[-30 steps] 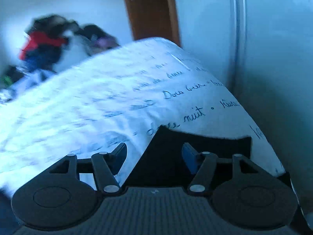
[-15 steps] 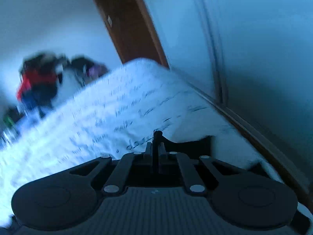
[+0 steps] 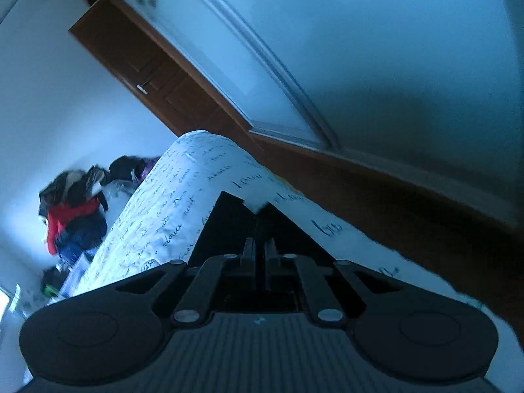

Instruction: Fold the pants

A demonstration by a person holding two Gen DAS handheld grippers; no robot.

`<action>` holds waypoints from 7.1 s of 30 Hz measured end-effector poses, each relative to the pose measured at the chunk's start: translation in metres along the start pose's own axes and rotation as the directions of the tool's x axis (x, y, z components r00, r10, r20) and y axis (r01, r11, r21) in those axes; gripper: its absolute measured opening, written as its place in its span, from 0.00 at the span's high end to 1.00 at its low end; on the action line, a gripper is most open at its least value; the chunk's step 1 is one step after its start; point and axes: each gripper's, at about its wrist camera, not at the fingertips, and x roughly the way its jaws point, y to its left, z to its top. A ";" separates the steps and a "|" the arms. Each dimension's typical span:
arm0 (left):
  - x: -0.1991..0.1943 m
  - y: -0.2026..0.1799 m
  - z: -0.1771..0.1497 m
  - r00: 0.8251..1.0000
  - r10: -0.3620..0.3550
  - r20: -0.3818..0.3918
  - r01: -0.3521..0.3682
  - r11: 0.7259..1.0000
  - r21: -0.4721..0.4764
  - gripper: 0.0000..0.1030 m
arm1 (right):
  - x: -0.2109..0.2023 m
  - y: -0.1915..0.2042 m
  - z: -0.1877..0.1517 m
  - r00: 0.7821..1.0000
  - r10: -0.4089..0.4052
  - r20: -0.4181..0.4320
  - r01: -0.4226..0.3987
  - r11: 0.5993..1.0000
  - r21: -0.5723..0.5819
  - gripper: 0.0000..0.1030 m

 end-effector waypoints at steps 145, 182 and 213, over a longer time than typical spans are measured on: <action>0.023 0.133 -0.023 0.981 0.040 -0.188 -0.112 0.913 -0.391 0.18 | 0.059 0.198 -0.090 0.942 -0.042 -0.334 -0.218 0.680 -0.700 0.77; 0.051 0.115 0.010 0.962 -0.244 -0.118 0.106 0.739 -0.665 0.14 | 0.053 0.050 -0.055 0.996 0.093 -0.008 -0.093 0.995 -0.047 0.89; 0.087 0.142 -0.014 0.830 -0.493 0.263 0.374 0.140 -0.917 0.74 | 0.026 0.224 -0.251 0.990 0.141 0.008 -0.029 0.262 -0.965 0.89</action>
